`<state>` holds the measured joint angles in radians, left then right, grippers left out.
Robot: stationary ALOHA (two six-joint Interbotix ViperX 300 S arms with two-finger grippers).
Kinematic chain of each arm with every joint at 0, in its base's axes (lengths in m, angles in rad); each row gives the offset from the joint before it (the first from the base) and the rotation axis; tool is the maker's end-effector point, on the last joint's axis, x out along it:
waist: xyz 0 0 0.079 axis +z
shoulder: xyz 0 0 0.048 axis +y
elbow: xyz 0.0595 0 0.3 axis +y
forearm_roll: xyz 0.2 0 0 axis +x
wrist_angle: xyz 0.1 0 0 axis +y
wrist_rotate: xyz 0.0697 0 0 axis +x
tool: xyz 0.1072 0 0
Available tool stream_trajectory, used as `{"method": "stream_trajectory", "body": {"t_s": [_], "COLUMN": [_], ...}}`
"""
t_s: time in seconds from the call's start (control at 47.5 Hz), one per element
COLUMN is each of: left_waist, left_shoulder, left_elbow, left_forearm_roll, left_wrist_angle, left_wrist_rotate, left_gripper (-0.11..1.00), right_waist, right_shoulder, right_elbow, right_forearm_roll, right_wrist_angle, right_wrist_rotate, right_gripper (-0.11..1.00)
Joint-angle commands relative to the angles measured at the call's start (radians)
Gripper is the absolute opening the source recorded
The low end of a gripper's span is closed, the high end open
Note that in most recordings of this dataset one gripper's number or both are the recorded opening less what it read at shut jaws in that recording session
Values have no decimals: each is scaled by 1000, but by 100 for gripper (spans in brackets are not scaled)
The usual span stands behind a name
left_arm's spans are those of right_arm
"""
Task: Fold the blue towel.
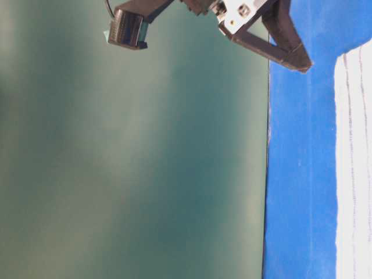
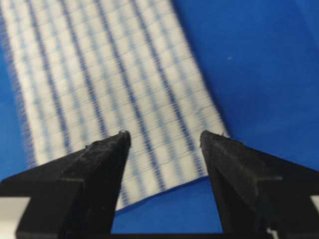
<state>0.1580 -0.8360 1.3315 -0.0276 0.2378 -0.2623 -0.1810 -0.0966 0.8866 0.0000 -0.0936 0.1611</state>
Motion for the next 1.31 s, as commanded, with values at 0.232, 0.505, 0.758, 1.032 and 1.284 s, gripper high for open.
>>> {"method": "stream_trajectory", "body": {"t_s": [0.232, 0.505, 0.758, 1.032, 1.284], "left_waist": [49, 152, 192, 192, 163], "left_shoulder": [106, 319, 488, 503, 505], "left_elbow": [-15, -46, -86, -94, -112], "left_forearm_roll": [3, 3, 3, 3, 3], "left_wrist_angle": [-52, -112, -121, -109, -71], "left_wrist_rotate": [6, 34, 61, 58, 61], "left_gripper": [70, 71, 71, 66, 5], "right_waist": [-75, -109, -110, -106, -83], "right_shoulder": [20, 146, 229, 232, 230], "right_elbow": [-29, -54, -91, -91, -92], "right_forearm_roll": [-21, -21, -31, -37, -52], "right_wrist_angle": [-23, -52, -51, -37, -14], "right_wrist_rotate": [-3, -6, -8, -11, -11], "right_gripper": [62, 62, 62, 58, 2]}}
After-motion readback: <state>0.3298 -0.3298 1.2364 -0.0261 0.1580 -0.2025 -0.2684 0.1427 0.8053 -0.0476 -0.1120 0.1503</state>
